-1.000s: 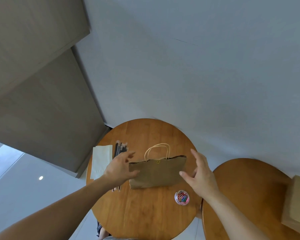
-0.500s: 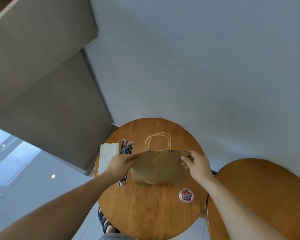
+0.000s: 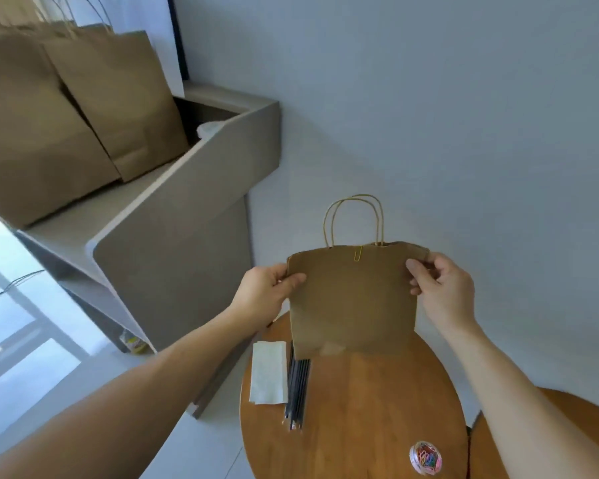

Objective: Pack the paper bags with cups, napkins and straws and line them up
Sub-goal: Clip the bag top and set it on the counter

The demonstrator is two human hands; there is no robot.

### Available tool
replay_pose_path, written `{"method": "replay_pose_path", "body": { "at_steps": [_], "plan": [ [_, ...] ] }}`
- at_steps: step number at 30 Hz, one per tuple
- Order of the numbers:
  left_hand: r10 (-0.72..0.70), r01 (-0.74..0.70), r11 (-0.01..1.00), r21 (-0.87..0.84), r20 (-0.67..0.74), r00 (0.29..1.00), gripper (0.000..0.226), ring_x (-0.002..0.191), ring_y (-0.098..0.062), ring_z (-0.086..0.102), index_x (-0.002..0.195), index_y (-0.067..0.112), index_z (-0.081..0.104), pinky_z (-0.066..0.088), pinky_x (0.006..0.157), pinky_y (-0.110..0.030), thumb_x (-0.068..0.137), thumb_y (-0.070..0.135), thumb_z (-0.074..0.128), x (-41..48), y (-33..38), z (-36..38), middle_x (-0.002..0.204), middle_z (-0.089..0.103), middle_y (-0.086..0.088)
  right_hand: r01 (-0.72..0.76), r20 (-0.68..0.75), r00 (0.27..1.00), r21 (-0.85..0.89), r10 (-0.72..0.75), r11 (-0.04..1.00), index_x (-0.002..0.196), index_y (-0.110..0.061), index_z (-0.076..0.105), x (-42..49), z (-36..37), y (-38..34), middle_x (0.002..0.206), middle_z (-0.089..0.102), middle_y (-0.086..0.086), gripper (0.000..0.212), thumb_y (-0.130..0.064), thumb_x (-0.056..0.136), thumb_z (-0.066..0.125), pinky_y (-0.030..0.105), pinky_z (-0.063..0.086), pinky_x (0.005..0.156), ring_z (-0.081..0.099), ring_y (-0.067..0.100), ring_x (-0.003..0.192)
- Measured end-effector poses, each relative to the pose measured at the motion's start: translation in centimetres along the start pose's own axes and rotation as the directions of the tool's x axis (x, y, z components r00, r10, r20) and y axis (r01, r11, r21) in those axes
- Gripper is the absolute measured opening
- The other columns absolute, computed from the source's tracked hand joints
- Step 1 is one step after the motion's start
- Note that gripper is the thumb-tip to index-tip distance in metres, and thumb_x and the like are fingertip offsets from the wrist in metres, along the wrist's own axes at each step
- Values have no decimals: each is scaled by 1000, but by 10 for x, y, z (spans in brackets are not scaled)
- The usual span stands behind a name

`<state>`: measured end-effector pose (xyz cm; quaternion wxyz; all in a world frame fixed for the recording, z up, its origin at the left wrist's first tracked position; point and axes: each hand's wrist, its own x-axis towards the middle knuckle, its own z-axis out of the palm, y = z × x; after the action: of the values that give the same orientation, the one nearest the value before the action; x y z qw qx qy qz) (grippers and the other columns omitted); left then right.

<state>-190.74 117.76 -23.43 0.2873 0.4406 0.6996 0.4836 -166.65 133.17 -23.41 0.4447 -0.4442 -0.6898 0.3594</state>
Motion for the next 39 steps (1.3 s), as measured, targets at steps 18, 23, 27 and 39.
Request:
{"method": "replay_pose_path", "body": {
  "at_steps": [18, 23, 27, 39],
  "plan": [
    [455, -460, 879, 123, -504, 734, 19, 49, -2, 59, 79, 16, 75, 46, 51, -14, 92, 29, 69, -7, 161, -305, 66, 72, 1, 428, -55, 902, 262, -429, 865, 87, -27, 67, 74, 142, -341, 72, 66, -5, 8, -21, 91, 68, 20, 54, 51, 57, 5, 51],
    [496, -451, 861, 234, -578, 648, 21, 47, -2, 62, 69, 30, 75, 44, 45, -12, 89, 33, 71, 16, 170, -367, 58, 70, 10, 431, 77, 870, 358, -487, 828, 92, -19, 67, 122, 202, -388, 74, 66, -3, 3, -17, 92, 67, 21, 56, 52, 58, 5, 52],
    [474, -401, 878, 263, -604, 641, 21, 49, -3, 64, 69, 34, 76, 45, 44, -12, 89, 34, 70, 40, 150, -398, 60, 71, 9, 381, 233, 845, 370, -482, 847, 91, -15, 65, 157, 261, -397, 72, 63, 1, 3, -13, 94, 65, 24, 57, 54, 59, 7, 52],
    [258, -54, 931, 362, -546, 797, 35, 55, -11, 68, 64, 12, 65, 56, 61, -29, 92, 33, 67, 145, 48, -403, 55, 69, 2, 168, 521, 816, 201, -250, 965, 107, 1, 61, 256, 419, -331, 85, 61, 9, 11, -1, 98, 54, 29, 59, 61, 60, 15, 62]
  ]
}}
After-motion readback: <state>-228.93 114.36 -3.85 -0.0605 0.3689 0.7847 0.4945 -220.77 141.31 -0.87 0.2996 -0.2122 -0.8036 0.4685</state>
